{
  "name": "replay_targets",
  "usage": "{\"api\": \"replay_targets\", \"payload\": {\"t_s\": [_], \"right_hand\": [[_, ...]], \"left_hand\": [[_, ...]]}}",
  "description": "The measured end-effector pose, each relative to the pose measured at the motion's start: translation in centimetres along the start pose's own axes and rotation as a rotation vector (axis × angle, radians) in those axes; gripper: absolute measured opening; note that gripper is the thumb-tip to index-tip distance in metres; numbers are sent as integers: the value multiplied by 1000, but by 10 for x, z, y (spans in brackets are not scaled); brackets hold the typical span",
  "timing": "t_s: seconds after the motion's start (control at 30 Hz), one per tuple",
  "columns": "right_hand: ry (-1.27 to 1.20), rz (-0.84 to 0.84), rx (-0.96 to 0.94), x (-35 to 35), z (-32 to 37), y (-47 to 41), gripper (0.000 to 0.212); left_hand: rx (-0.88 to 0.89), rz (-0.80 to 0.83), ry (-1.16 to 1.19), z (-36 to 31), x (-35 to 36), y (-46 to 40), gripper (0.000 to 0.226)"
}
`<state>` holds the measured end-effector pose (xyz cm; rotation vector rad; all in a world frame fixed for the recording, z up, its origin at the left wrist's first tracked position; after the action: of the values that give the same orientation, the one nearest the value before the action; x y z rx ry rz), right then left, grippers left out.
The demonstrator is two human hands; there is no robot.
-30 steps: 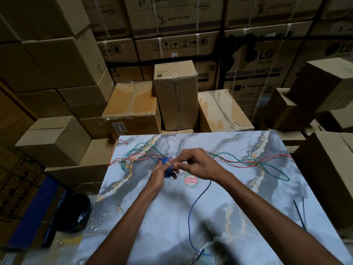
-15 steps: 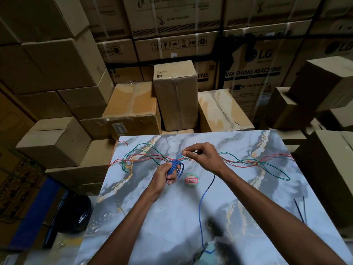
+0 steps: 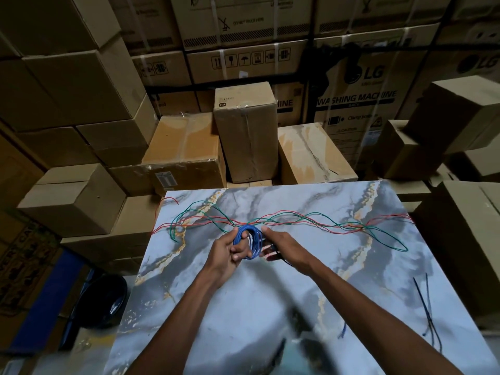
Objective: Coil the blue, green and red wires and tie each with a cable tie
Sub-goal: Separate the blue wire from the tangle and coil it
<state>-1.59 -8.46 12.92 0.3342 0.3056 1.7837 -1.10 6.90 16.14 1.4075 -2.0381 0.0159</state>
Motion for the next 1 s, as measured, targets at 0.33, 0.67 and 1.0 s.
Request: {"api": "replay_targets", "payload": {"t_s": [0.33, 0.67, 1.0], "right_hand": [[-30, 62, -73, -6, 14, 6, 40], [-4, -43, -144, -8, 8, 13, 34], [-73, -38, 80, -5, -4, 4, 54]], "left_hand": [[-60, 8, 61, -3, -9, -1, 35], [-95, 16, 102, -2, -4, 3, 35], [-115, 68, 149, 3, 7, 5, 25]]}}
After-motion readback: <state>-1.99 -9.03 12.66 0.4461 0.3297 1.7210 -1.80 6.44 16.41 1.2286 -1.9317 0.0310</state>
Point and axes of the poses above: each hand's wrist, its own y-axis away from the middle knuckle, its own x-axis out of the palm, z = x × y, the point moved 5 cm from there along -y, towards the middle knuckle, and after that the axes turned 1 degree about -y, right-handed, at the moved point
